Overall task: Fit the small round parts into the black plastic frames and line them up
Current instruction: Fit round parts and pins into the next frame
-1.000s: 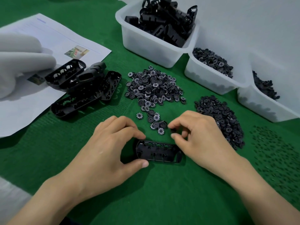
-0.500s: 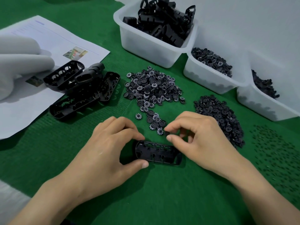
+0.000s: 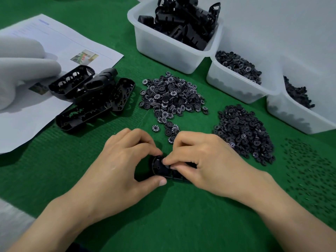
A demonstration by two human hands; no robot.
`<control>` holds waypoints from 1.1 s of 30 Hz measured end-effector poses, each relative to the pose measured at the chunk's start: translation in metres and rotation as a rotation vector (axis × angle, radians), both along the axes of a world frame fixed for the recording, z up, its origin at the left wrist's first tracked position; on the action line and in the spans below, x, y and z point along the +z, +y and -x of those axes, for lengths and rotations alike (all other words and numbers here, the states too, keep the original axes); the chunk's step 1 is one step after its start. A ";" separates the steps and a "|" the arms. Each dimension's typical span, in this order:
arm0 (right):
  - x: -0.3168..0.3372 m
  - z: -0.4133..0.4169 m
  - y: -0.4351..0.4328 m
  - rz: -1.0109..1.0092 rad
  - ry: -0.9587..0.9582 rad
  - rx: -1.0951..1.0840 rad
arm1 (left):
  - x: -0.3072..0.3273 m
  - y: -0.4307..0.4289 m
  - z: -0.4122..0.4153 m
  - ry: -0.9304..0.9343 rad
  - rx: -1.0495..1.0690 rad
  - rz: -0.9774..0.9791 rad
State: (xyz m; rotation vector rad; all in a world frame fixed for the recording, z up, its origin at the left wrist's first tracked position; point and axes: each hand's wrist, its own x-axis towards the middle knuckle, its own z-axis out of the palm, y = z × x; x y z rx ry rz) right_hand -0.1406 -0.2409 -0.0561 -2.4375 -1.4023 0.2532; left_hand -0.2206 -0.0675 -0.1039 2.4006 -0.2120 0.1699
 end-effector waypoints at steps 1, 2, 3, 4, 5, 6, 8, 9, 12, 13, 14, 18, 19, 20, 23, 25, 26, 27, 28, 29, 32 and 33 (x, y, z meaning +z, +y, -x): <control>0.001 -0.001 0.000 -0.001 0.025 0.001 | 0.000 0.000 0.000 0.002 0.000 0.002; 0.001 -0.003 -0.002 -0.016 0.064 -0.007 | 0.000 0.000 0.000 0.004 -0.001 0.006; 0.002 -0.005 -0.004 -0.048 0.103 -0.033 | 0.000 0.000 0.000 0.008 -0.002 0.009; 0.003 -0.007 -0.007 -0.096 0.125 -0.091 | 0.000 0.000 0.000 0.013 -0.003 0.011; 0.003 -0.011 -0.010 -0.148 0.129 -0.180 | 0.000 0.000 0.000 0.019 -0.002 0.011; 0.002 -0.014 -0.014 -0.184 0.123 -0.280 | 0.000 0.000 0.000 0.023 0.002 0.012; -0.002 -0.018 -0.017 -0.161 0.107 -0.420 | 0.000 0.000 0.000 0.033 0.006 0.013; -0.005 -0.018 -0.017 -0.125 0.105 -0.445 | 0.000 0.000 0.000 0.034 0.005 0.012; -0.013 -0.015 -0.010 -0.079 0.093 -0.446 | 0.001 0.000 0.000 0.032 0.001 0.008; -0.015 -0.015 -0.008 -0.085 0.088 -0.443 | 0.001 0.000 0.000 0.033 0.001 0.009; -0.016 -0.015 -0.006 -0.096 0.089 -0.439 | 0.001 0.000 0.000 0.033 0.004 0.011; -0.014 -0.014 -0.010 -0.118 0.099 -0.361 | 0.001 -0.001 0.001 0.027 0.013 0.013; -0.013 -0.013 -0.013 -0.110 0.098 -0.332 | 0.001 -0.001 0.001 0.027 0.013 0.013; -0.013 -0.012 -0.016 -0.105 0.103 -0.311 | 0.001 -0.001 0.001 0.028 0.013 0.014; -0.012 -0.013 -0.023 -0.112 0.174 -0.311 | 0.002 0.000 0.001 0.028 0.001 0.020; -0.012 -0.015 -0.024 -0.117 0.211 -0.319 | 0.002 0.000 0.001 0.027 -0.008 0.019; -0.013 -0.015 -0.023 -0.111 0.214 -0.315 | 0.002 0.000 0.001 0.026 -0.012 0.018; -0.013 -0.015 -0.022 -0.100 0.210 -0.307 | 0.002 0.000 0.000 0.023 -0.014 0.015; -0.013 -0.015 -0.020 -0.087 0.203 -0.298 | 0.002 0.000 0.000 0.021 -0.014 0.013; -0.013 -0.016 -0.019 -0.080 0.196 -0.292 | 0.002 0.001 0.000 0.020 -0.014 0.011; -0.009 -0.016 -0.020 -0.116 0.183 -0.271 | 0.002 0.000 0.000 0.020 -0.012 0.009; -0.007 -0.014 -0.021 -0.133 0.178 -0.243 | 0.002 0.000 0.000 0.021 -0.011 0.008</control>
